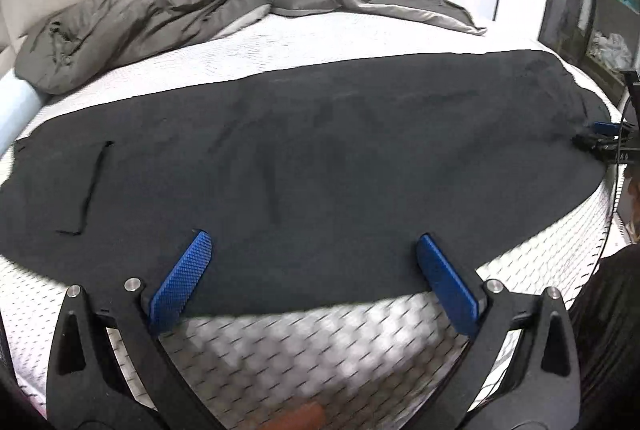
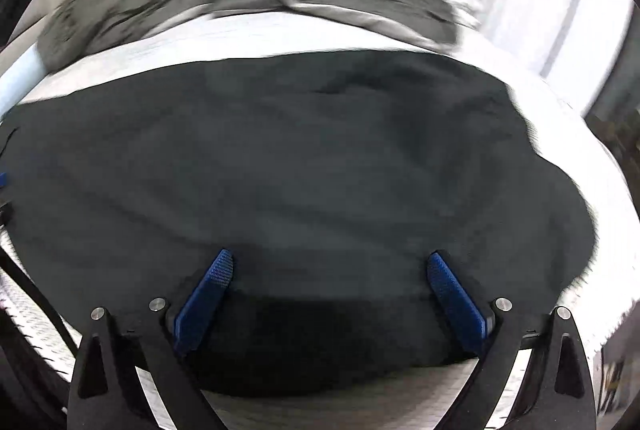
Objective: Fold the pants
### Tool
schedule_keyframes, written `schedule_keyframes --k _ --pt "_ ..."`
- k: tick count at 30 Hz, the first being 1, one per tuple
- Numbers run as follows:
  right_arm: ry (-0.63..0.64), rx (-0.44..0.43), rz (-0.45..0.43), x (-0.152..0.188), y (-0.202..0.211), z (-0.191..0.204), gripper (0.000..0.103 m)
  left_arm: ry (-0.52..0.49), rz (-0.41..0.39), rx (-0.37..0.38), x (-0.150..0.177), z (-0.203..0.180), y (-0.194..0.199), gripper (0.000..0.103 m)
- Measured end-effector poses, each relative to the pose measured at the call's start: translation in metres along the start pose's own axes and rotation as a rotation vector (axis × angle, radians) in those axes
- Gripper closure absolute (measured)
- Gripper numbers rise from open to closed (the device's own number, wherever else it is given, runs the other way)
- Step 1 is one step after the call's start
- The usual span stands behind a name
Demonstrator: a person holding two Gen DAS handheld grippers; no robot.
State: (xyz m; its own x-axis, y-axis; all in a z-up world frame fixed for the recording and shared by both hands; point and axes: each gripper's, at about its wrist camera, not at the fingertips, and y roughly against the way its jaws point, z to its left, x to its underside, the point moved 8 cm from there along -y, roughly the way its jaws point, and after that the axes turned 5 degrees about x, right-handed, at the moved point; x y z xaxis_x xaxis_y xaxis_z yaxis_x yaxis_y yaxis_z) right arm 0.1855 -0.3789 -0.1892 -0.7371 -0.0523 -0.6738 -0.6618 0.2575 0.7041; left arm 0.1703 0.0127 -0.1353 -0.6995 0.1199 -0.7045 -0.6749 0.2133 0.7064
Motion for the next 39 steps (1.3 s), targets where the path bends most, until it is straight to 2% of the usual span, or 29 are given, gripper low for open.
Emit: schedule_keyframes --k 2,5,7,10,12,14,15,16,18,22,25,29,30,36,39 --pt "-0.069 0.029 0.012 0.004 -0.001 -0.029 0.005 0.012 0.008 -0.033 0.000 0.006 0.009 0.001" --pt "-0.113 -0.012 -0.017 0.000 0.009 -0.040 0.005 0.003 0.007 -0.061 -0.007 -0.002 0.020 0.001" --pt "-0.096 -0.057 -0.046 -0.003 0.020 -0.028 0.005 -0.040 -0.004 -0.048 -0.020 -0.023 0.020 0.001" --pt "-0.068 -0.186 -0.064 -0.006 0.026 0.007 0.005 -0.079 -0.008 0.034 -0.040 -0.063 0.010 0.001" --pt "-0.028 -0.252 -0.065 -0.015 0.019 0.032 0.005 -0.078 0.020 0.100 -0.049 -0.090 -0.009 0.001" --pt "0.034 -0.256 -0.057 -0.006 0.017 0.056 0.005 -0.084 0.086 0.144 -0.045 -0.106 -0.029 0.001" --pt "0.066 -0.235 -0.067 -0.009 0.014 0.064 0.005 -0.077 0.123 0.139 -0.041 -0.106 -0.038 0.001" --pt "0.080 -0.230 -0.070 -0.013 0.010 0.073 0.005 -0.068 0.144 0.139 -0.036 -0.105 -0.044 0.000" --pt "0.084 -0.218 -0.070 -0.011 0.008 0.066 0.005 -0.051 0.123 0.155 -0.034 -0.099 -0.044 0.000" --pt "0.020 -0.150 -0.053 -0.015 -0.004 0.027 0.005 -0.075 0.119 0.133 -0.030 -0.087 -0.037 0.000" --pt "0.014 -0.125 -0.060 -0.011 -0.005 0.012 0.005 -0.090 0.131 0.117 -0.031 -0.074 -0.036 0.000" --pt "0.027 -0.120 -0.063 -0.007 -0.004 0.004 0.004 -0.076 0.143 0.056 -0.029 -0.047 -0.029 0.000" --pt "0.029 -0.119 -0.063 -0.005 -0.004 0.002 0.004 -0.065 0.148 0.017 -0.028 -0.036 -0.027 0.000" --pt "0.051 -0.113 -0.066 -0.003 -0.004 0.002 0.002 0.040 0.166 -0.109 -0.023 0.022 -0.018 0.000" --pt "0.062 -0.099 -0.060 -0.003 -0.005 0.003 0.001 0.077 0.173 -0.151 -0.025 0.037 -0.016 0.000"
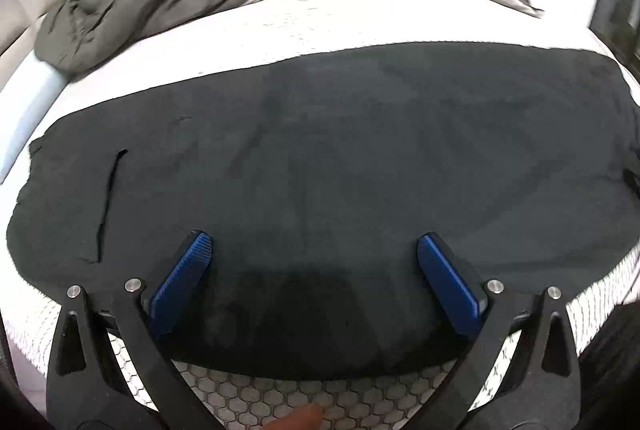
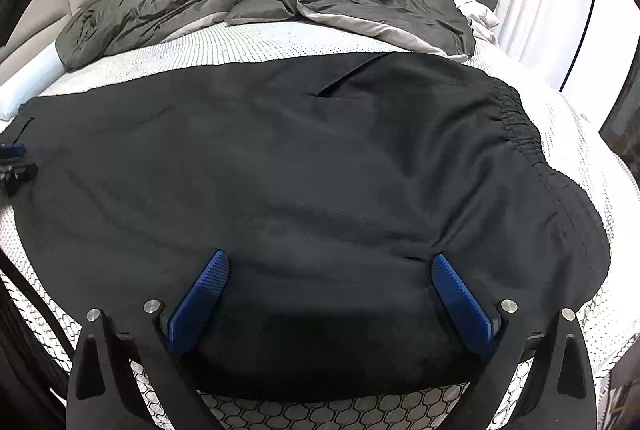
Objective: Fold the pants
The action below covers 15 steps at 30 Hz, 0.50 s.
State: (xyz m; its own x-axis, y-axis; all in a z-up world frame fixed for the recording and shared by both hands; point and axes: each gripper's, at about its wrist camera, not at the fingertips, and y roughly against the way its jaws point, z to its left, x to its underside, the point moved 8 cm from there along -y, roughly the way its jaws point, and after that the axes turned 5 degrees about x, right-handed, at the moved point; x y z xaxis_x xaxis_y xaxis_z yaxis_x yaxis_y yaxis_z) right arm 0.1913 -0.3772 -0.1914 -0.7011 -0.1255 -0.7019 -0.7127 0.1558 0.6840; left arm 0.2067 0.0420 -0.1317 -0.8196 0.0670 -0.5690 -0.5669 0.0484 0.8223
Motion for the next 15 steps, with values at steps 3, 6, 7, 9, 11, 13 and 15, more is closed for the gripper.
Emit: schedule_keyframes --k 3,6,7,9,11,13,15 --pt "0.012 0.037 0.013 0.000 0.000 0.002 0.001 -0.039 -0.008 -0.059 -0.004 -0.008 0.003 0.000" --pt "0.027 0.073 0.015 -0.001 0.001 0.006 0.001 -0.094 -0.008 -0.060 -0.012 -0.036 0.002 0.000" --pt "0.035 0.086 0.010 -0.001 0.002 0.007 0.001 -0.115 -0.014 -0.049 -0.016 -0.049 0.002 0.000" --pt "0.038 0.092 -0.002 -0.003 0.005 0.007 0.001 -0.152 -0.024 -0.011 -0.025 -0.079 -0.001 0.000" --pt "0.045 0.086 -0.031 -0.007 0.011 0.009 0.001 -0.192 -0.027 0.045 -0.033 -0.112 -0.007 0.000" --pt "0.063 0.041 -0.049 -0.013 0.015 0.019 0.001 -0.238 -0.033 0.076 -0.042 -0.145 -0.016 0.000" --pt "0.104 0.024 -0.053 -0.021 0.013 0.029 0.001 -0.288 -0.034 0.098 -0.047 -0.176 -0.021 0.000"
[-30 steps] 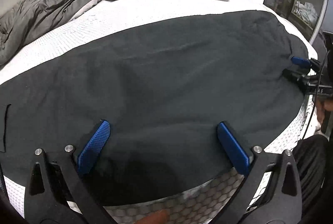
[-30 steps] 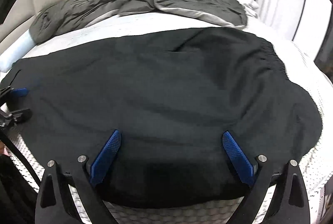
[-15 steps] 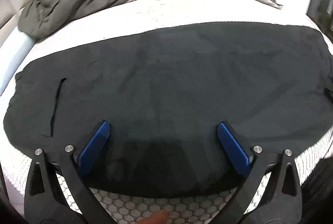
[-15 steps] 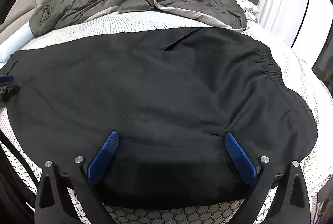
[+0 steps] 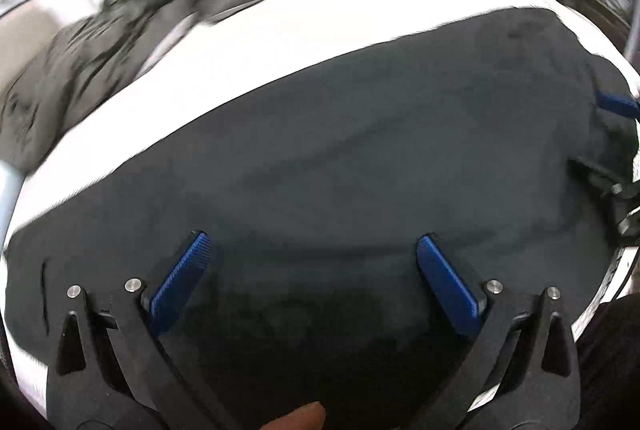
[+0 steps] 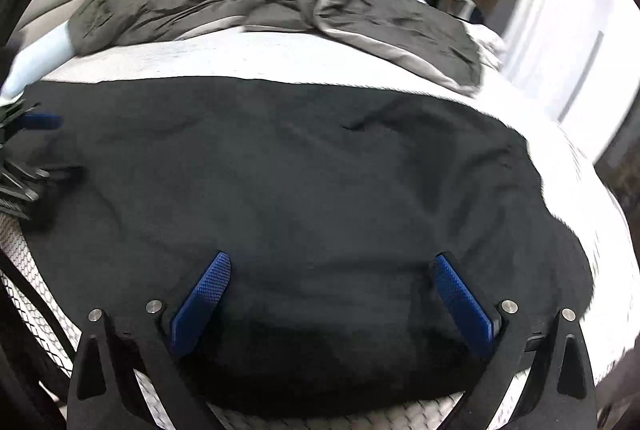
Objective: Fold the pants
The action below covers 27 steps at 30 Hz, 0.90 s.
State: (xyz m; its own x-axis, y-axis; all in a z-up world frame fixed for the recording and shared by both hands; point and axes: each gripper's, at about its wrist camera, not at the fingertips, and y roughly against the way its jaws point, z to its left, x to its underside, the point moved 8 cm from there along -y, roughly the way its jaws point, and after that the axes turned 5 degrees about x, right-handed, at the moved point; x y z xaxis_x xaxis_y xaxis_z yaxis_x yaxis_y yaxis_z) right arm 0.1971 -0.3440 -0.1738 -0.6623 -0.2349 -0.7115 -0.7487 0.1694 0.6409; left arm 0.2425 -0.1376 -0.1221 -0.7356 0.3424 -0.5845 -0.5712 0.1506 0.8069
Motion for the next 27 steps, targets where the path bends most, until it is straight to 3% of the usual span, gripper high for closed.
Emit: schedule_keyframes --k 4,10,21,27 --pt "0.059 -0.009 0.014 -0.012 -0.006 0.014 0.001 -0.043 0.029 -0.006 -0.017 -0.025 -0.019 0.000" --pt "0.143 -0.003 0.027 -0.021 -0.010 0.033 0.001 -0.022 0.047 0.019 -0.021 -0.030 -0.030 0.000" --pt "0.206 -0.007 0.040 -0.024 -0.018 0.043 0.001 -0.010 0.052 0.052 -0.012 -0.015 -0.034 0.000" --pt "0.180 -0.061 0.067 -0.020 -0.029 0.031 0.001 0.028 0.060 0.018 0.002 0.015 -0.028 0.000"
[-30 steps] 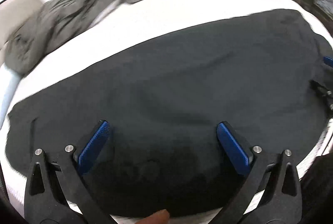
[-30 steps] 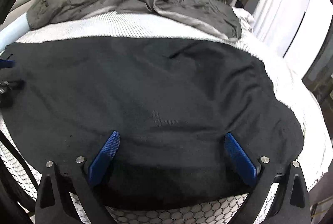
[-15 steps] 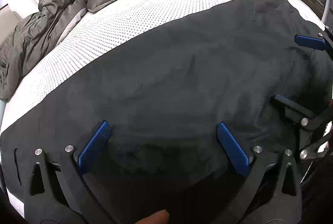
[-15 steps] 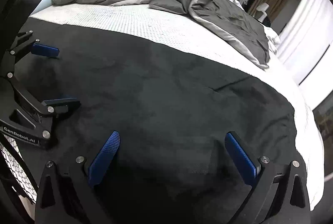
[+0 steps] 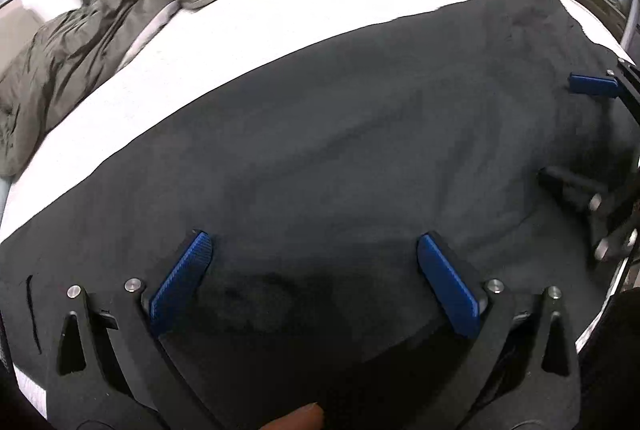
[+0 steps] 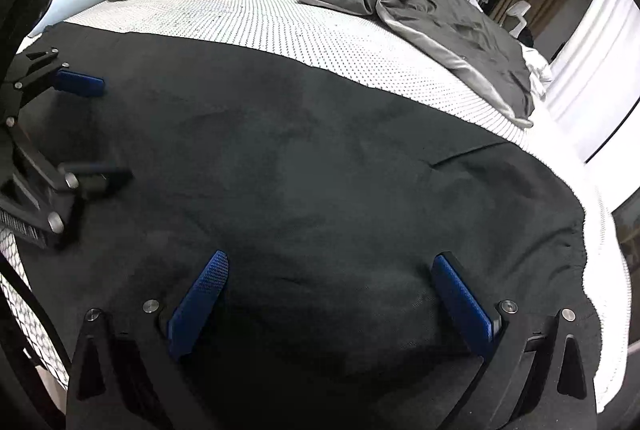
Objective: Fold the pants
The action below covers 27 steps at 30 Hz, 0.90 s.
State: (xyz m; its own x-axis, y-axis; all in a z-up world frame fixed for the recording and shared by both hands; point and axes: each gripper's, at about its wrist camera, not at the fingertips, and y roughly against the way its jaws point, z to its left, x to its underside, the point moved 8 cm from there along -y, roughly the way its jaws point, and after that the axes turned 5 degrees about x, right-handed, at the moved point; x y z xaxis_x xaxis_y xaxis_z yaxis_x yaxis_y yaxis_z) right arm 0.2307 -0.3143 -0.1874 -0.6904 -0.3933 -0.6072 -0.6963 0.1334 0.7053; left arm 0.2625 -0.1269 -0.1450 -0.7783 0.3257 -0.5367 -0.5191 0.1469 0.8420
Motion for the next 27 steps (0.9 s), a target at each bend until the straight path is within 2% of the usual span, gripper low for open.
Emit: schedule_keyframes --k 4,6,8,10,12,13,15,17,18,20,21,22,23,25,27 --pt "-0.072 -0.049 0.015 0.012 -0.004 -0.028 0.001 0.065 0.011 -0.041 0.016 0.039 0.009 0.000" --pt "-0.153 -0.075 0.020 0.026 -0.007 -0.057 0.001 0.092 0.012 -0.070 0.023 0.059 0.015 0.000" --pt "-0.227 -0.060 0.009 0.039 -0.007 -0.087 0.001 0.124 0.023 -0.110 0.029 0.077 0.020 0.000" --pt "-0.261 -0.069 0.008 0.044 -0.003 -0.100 0.002 0.139 0.026 -0.143 0.029 0.085 0.028 0.001" --pt "-0.246 -0.046 -0.011 0.037 0.005 -0.099 0.001 0.116 -0.015 -0.140 0.017 0.073 0.038 0.001" --pt "-0.235 -0.046 -0.017 0.030 0.007 -0.096 0.001 0.097 -0.035 -0.110 0.005 0.061 0.038 0.001" --pt "-0.206 -0.130 -0.040 0.010 0.009 -0.077 0.001 0.024 -0.052 -0.058 -0.018 0.030 0.031 0.001" --pt "-0.176 -0.178 -0.027 -0.003 -0.001 -0.061 0.002 -0.067 -0.037 -0.030 -0.030 0.003 0.015 0.001" --pt "-0.150 -0.185 0.006 -0.008 -0.015 -0.054 0.002 -0.123 0.000 -0.026 -0.030 -0.006 0.000 0.001" --pt "-0.117 -0.151 0.057 -0.003 -0.031 -0.056 0.003 -0.136 0.023 -0.022 -0.027 -0.002 -0.011 0.000" --pt "-0.135 -0.104 0.072 0.003 -0.034 -0.074 0.003 -0.094 0.019 0.007 -0.024 0.010 -0.009 0.000" --pt "-0.161 -0.066 0.072 0.009 -0.032 -0.093 0.005 -0.067 0.020 0.006 -0.021 0.024 -0.007 0.000" --pt "-0.181 -0.034 0.071 0.016 -0.029 -0.109 0.013 -0.041 0.016 -0.010 -0.016 0.040 -0.005 0.000" --pt "-0.258 -0.108 0.078 0.029 -0.022 -0.140 0.042 0.025 0.029 -0.040 -0.007 0.072 -0.004 0.000" --pt "-0.286 -0.152 0.063 0.027 -0.015 -0.152 0.045 0.085 0.032 -0.061 -0.002 0.093 0.004 0.000"
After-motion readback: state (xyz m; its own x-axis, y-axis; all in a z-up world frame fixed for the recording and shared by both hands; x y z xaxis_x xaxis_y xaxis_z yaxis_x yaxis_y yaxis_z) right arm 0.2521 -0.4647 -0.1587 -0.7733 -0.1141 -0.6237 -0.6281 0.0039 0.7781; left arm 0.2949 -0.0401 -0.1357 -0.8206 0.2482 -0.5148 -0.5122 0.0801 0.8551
